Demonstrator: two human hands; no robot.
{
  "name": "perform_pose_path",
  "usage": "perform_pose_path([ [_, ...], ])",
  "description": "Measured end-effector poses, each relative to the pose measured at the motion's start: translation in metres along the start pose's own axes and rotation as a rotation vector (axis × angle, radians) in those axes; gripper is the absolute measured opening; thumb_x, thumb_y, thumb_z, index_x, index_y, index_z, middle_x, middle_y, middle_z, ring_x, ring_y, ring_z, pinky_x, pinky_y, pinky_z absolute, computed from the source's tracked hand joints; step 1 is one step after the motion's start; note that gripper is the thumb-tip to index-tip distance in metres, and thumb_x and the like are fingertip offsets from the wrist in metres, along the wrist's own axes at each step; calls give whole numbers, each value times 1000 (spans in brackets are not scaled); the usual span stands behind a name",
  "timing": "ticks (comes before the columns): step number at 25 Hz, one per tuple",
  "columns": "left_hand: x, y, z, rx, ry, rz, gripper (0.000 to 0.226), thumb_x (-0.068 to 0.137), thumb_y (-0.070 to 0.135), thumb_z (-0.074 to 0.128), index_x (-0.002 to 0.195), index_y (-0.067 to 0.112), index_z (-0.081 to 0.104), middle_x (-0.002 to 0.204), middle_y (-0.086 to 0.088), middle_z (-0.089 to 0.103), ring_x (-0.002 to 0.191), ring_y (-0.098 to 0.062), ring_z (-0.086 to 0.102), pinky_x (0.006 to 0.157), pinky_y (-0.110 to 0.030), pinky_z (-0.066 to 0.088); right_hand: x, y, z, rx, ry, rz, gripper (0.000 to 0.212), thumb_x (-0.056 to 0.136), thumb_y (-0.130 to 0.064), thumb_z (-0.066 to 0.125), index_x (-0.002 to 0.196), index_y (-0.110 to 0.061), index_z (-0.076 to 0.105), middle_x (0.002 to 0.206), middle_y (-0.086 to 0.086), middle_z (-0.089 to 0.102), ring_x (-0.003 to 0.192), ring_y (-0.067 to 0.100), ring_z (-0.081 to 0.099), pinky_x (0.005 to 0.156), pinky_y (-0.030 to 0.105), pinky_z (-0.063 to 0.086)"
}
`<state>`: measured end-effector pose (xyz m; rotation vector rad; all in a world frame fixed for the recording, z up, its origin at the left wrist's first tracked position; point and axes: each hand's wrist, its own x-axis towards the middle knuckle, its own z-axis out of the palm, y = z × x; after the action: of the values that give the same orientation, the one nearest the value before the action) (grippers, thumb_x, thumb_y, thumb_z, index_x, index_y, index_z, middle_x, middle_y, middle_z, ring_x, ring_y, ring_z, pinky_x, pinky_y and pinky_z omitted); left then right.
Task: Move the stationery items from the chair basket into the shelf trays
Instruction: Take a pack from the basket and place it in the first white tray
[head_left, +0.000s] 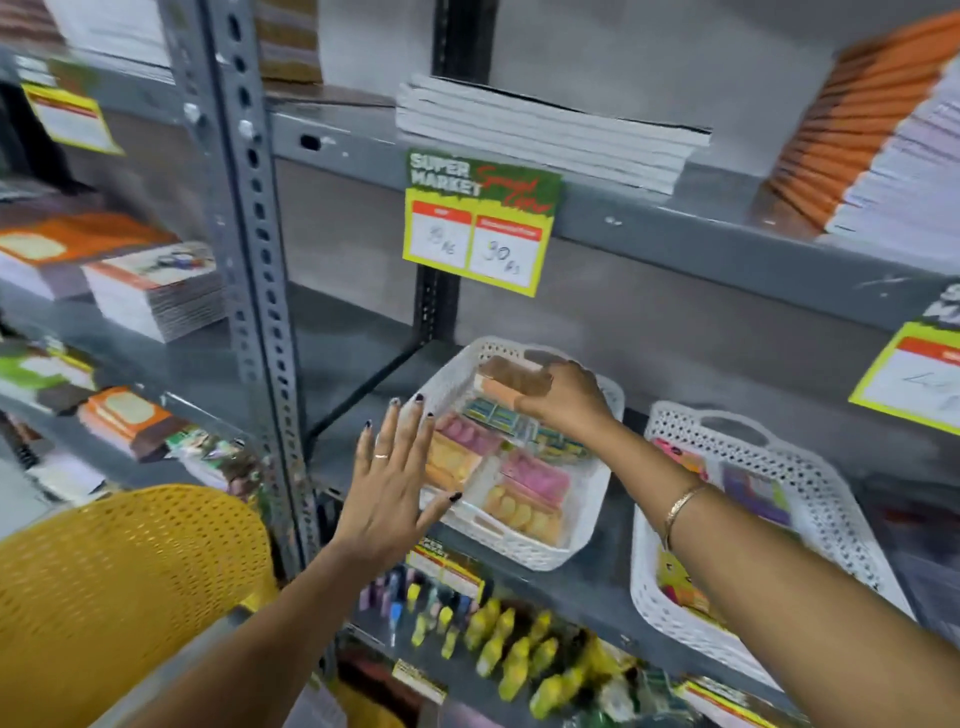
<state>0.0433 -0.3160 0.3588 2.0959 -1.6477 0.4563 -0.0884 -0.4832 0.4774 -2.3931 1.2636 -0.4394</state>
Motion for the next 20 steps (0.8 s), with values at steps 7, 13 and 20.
perform_pose_path([
  [7,18,21,11,-9,-74,78,82,92,65,17,146,2,22,153,-16,19,142,-27,3,112,-46,-1,-15,41,18,-85,-77,148,35,72,-32,73,90,-4,60,104,16,62,98,30,61,57,27,39],
  [13,15,29,16,-58,-113,63,83,91,66,16,146,4,22,154,-13,17,142,-26,6,113,-42,-5,-46,51,38,-156,-145,167,61,72,-48,71,110,-4,55,123,17,56,117,34,49,92,38,48],
  [20,17,27,16,-62,-126,78,81,91,65,18,148,7,16,155,-12,12,142,-24,0,112,-39,-11,-66,49,57,-250,-257,102,80,74,-45,72,140,-18,36,143,11,43,131,30,39,103,38,42],
])
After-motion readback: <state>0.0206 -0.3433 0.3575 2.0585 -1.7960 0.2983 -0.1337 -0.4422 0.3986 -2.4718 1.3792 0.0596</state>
